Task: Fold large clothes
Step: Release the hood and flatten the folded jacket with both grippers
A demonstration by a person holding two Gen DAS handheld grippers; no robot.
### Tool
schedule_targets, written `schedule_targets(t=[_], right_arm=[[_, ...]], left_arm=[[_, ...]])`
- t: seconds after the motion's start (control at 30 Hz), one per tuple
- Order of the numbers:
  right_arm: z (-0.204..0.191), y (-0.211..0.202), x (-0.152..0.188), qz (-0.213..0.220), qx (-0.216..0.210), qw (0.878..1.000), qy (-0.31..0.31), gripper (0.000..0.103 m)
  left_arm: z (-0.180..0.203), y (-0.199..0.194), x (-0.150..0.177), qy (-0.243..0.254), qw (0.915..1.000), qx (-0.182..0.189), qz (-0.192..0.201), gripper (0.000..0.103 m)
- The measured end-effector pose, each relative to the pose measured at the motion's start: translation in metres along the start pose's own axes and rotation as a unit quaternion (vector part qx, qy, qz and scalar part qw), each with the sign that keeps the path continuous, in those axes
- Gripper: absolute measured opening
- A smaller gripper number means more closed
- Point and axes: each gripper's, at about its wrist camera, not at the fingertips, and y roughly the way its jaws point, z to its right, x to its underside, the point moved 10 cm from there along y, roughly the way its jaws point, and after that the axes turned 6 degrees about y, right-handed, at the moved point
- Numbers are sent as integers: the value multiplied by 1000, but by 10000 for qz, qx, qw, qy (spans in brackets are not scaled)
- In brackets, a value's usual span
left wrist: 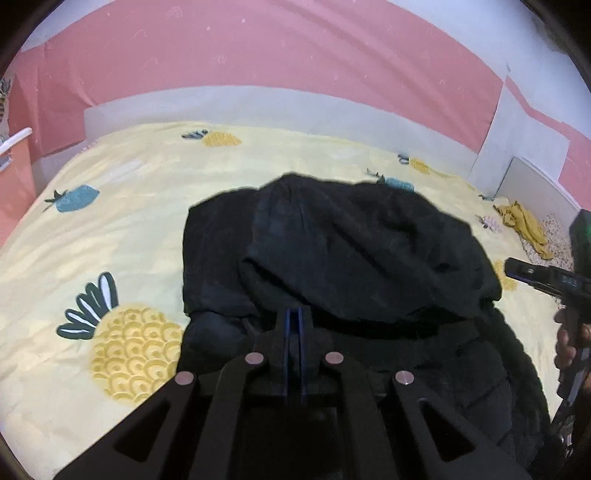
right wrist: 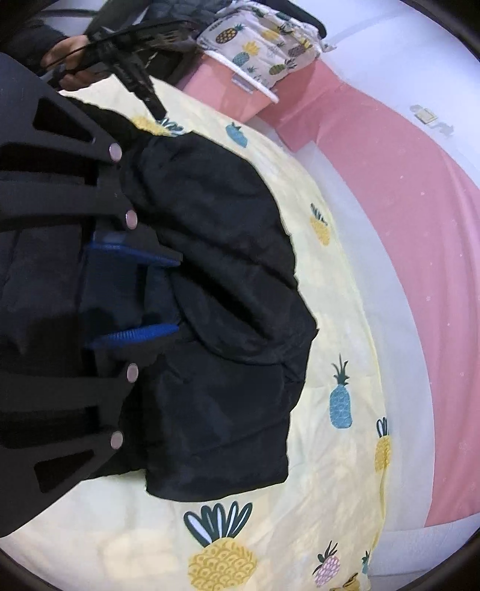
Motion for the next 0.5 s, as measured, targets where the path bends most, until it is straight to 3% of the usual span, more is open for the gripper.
schedule_targets(t=[0.07, 0.1, 0.13, 0.2, 0.4, 0.43, 0.47, 0.5], right_arm=[[-3, 3, -6, 17, -33, 10000, 49, 35], [-6, 7, -11, 6, -110, 9998, 161, 35], [-9, 12, -13, -58, -258, 9992, 313, 36], [-10, 23, -14, -164, -412, 9972, 607, 36], [-18, 65, 4, -731, -513, 9915, 943, 36], [-23, 67, 6, -694, -601, 9918, 893, 16], [-24, 65, 6, -568, -525, 9940, 774, 4], [-26, 62, 9, -450, -409, 9962, 616, 4]], left_arm=[[5, -5, -18, 1, 9999, 81, 148, 9], [8, -6, -26, -8, 9997, 103, 223, 21], [9, -3, -38, -32, 9995, 107, 299, 41], [19, -8, -41, -117, 9989, 119, 436, 59], [51, 20, -54, -82, 9981, 519, 314, 59], [54, 27, -51, -77, 9980, 567, 253, 59], [56, 31, -46, -76, 9979, 614, 206, 59], [57, 36, -39, -55, 9977, 660, 149, 59]])
